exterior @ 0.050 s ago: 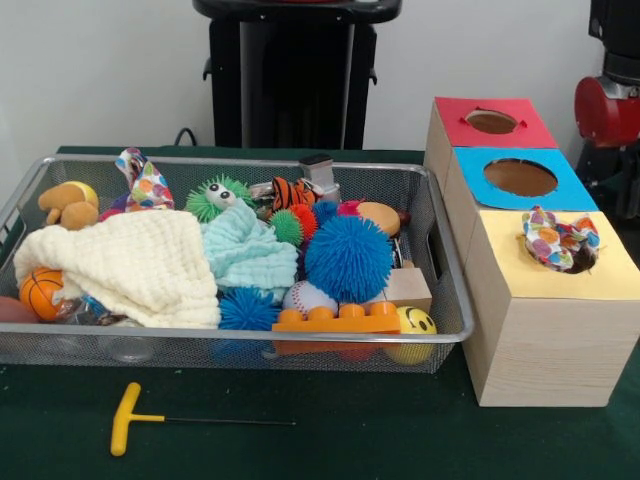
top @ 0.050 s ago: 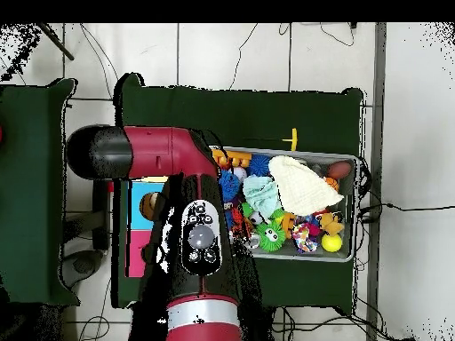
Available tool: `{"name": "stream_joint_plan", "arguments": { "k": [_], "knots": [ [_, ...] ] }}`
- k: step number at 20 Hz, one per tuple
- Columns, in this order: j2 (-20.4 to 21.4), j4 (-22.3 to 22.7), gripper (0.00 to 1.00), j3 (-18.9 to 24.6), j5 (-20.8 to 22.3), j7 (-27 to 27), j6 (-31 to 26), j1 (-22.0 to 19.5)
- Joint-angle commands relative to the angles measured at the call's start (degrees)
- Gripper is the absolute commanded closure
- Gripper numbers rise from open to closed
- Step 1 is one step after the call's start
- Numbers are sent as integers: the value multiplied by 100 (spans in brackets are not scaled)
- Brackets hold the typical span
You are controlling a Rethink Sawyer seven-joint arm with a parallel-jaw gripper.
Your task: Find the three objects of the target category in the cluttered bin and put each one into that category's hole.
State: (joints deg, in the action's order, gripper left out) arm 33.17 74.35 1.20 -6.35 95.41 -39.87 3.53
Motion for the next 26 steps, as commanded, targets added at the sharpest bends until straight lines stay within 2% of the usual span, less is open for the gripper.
{"name": "stream_joint_plan", "arguments": {
  "k": [1, 11, 18, 26],
  "knots": [
    [-14, 57, 100, 171, 72, 586, -565, -133],
    [293, 565, 100, 124, 125, 472, -355, -254],
    [252, 386, 100, 129, 230, 328, -495, -344],
    [133, 385, 100, 176, 331, 259, -301, -425]
  ]
}}
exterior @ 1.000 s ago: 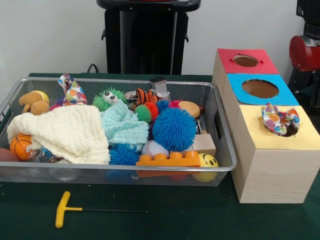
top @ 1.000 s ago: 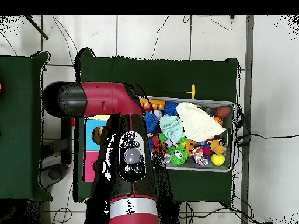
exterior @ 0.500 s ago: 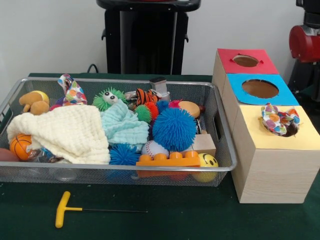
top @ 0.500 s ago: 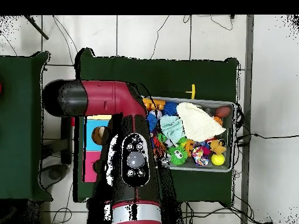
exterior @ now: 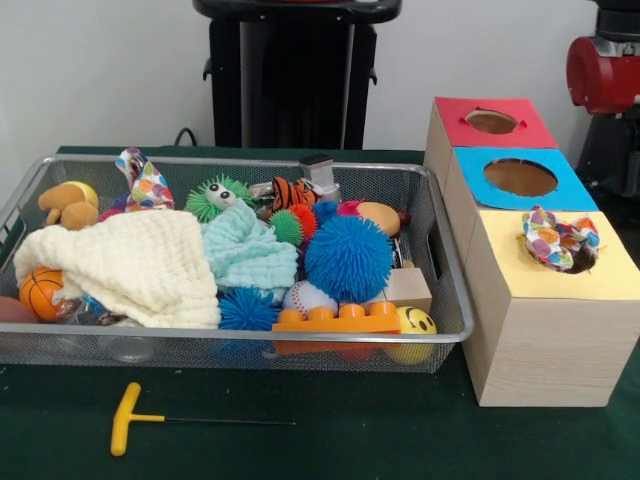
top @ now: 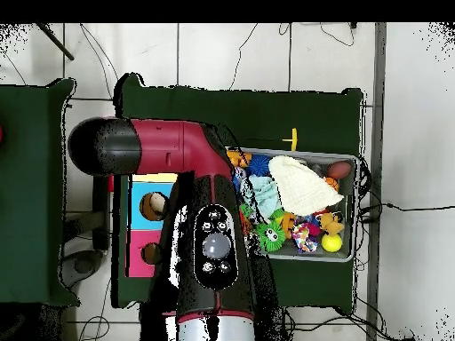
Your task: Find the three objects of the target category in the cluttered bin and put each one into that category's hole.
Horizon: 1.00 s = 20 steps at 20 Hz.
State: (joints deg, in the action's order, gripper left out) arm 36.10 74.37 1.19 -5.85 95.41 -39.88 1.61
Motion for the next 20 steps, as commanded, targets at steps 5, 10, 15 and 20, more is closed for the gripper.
{"name": "stream_joint_plan", "arguments": {
  "k": [5, 10, 15, 20],
  "knots": [
    [-244, 481, 100, 170, 339, 284, -127, -276],
    [-156, 718, 100, 147, 384, 252, -14, -329],
    [-105, 896, 100, 146, 425, 276, 110, -377],
    [-78, 929, 100, 192, 525, 214, 97, -465]
  ]
}}
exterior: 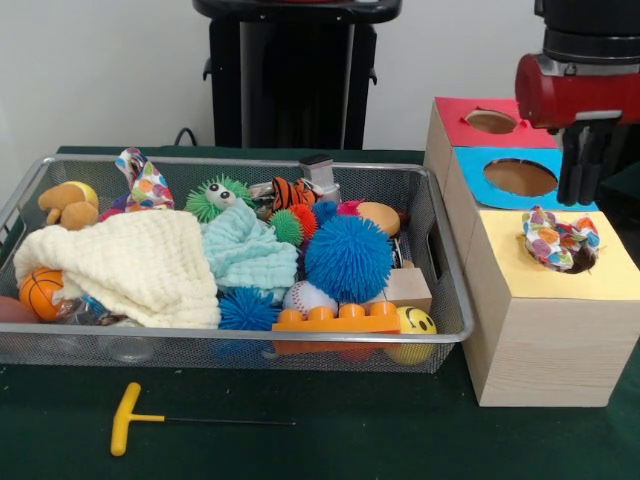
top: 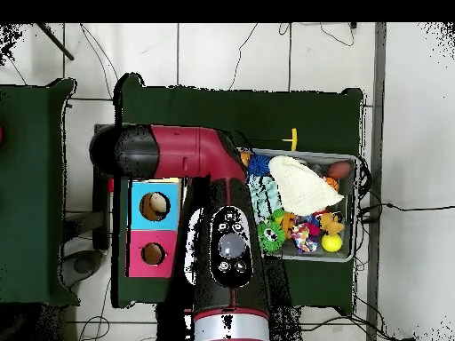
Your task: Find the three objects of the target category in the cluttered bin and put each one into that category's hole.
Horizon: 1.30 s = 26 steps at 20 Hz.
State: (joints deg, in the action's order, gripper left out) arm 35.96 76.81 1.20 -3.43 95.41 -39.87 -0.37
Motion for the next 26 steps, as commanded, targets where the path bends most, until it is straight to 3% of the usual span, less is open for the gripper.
{"name": "stream_joint_plan", "arguments": {
  "k": [1, 12, 26],
  "knots": [
    [-66, 679, 100, 206, 293, 207, 91, -285],
    [-195, 791, 100, 409, 320, 278, 354, -394],
    [-489, 947, 100, 351, 278, 742, 893, -157]
  ]
}}
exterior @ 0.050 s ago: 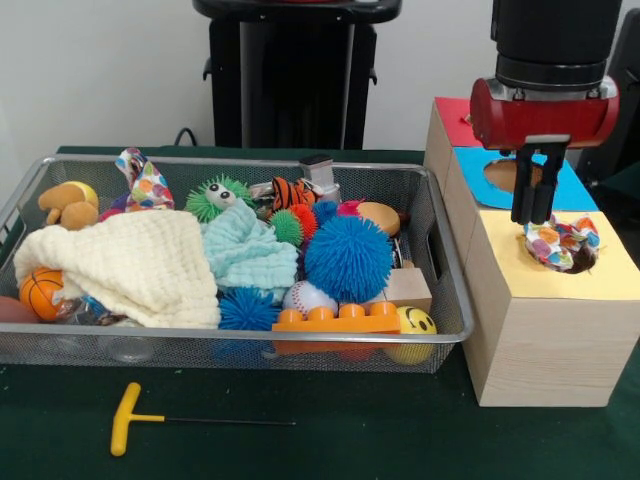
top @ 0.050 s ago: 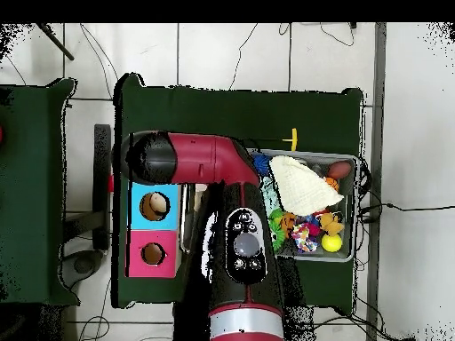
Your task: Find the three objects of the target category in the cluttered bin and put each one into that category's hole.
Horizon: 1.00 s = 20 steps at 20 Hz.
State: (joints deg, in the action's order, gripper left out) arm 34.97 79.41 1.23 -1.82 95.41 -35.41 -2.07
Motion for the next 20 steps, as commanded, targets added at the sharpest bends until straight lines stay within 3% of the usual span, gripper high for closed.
{"name": "stream_joint_plan", "arguments": {
  "k": [1, 12, 20],
  "knots": [
    [-396, 720, 100, 343, 115, 757, 491, 19],
    [-490, 678, 100, 295, 55, 779, 408, 121],
    [-216, 920, 100, 87, 2, 999, 208, 328]
  ]
}}
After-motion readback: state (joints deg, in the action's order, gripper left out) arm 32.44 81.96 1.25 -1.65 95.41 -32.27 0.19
